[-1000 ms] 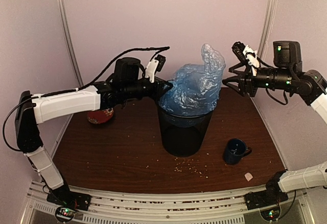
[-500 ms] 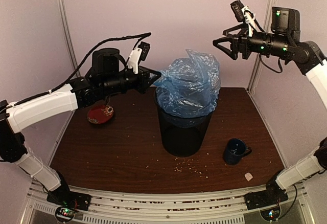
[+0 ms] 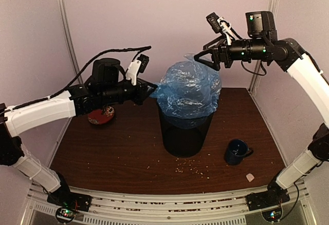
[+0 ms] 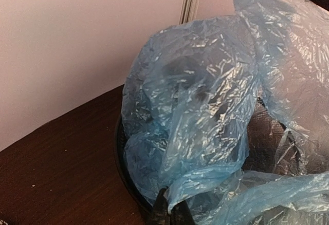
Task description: Put the trash bags into the trash bin
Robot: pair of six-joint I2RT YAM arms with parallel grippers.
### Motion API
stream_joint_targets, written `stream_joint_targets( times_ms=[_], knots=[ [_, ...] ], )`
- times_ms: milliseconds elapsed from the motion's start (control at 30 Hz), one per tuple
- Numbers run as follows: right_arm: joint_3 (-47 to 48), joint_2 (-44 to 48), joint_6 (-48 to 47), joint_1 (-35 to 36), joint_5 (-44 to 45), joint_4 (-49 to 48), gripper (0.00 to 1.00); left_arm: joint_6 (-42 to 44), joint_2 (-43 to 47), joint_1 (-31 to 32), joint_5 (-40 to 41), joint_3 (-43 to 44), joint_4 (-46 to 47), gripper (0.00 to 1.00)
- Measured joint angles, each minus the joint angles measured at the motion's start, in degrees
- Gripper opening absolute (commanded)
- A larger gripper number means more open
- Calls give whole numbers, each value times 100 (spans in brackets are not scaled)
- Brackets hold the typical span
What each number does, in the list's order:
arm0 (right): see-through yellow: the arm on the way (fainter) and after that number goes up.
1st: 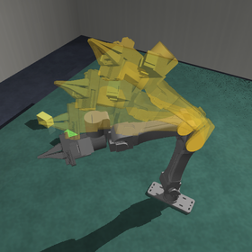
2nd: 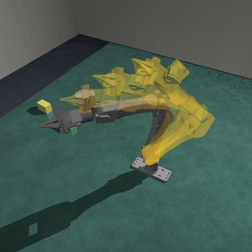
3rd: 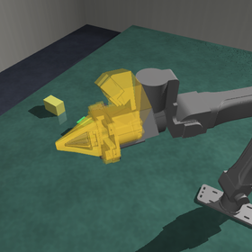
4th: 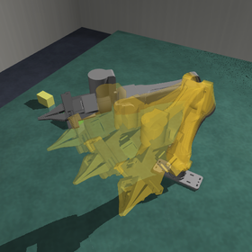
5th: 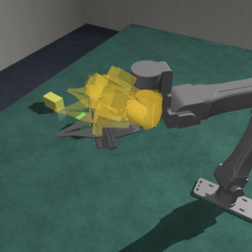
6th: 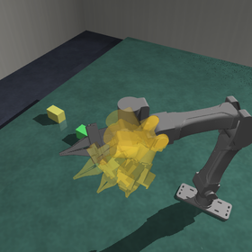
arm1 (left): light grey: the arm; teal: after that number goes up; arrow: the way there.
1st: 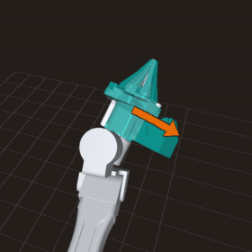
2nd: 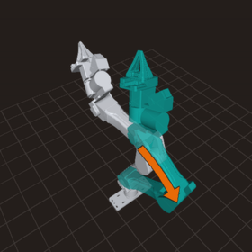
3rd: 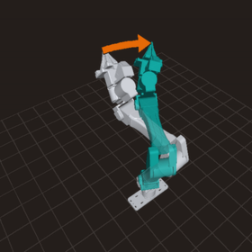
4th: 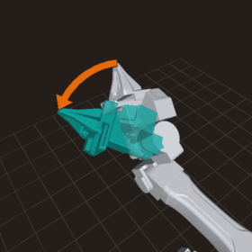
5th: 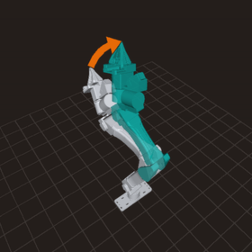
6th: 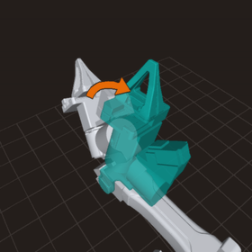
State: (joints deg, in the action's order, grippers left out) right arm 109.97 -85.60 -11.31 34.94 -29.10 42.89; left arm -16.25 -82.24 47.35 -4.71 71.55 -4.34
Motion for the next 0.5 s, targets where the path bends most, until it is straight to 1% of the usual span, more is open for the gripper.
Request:
stream_joint_targets(
  times_ms=[233,300,433,500],
  knots=[
    [-258,13,50,39,0,0,80,-15,-435,0,-13,35,35,0],
    [-393,72,66,42,33,-28,78,7,-498,0,7,85,28,0],
    [-535,221,144,42,273,-24,67,192,-629,0,149,382,31,0],
    [-535,280,166,39,369,-24,61,328,-778,0,225,688,20,0]
  ],
)
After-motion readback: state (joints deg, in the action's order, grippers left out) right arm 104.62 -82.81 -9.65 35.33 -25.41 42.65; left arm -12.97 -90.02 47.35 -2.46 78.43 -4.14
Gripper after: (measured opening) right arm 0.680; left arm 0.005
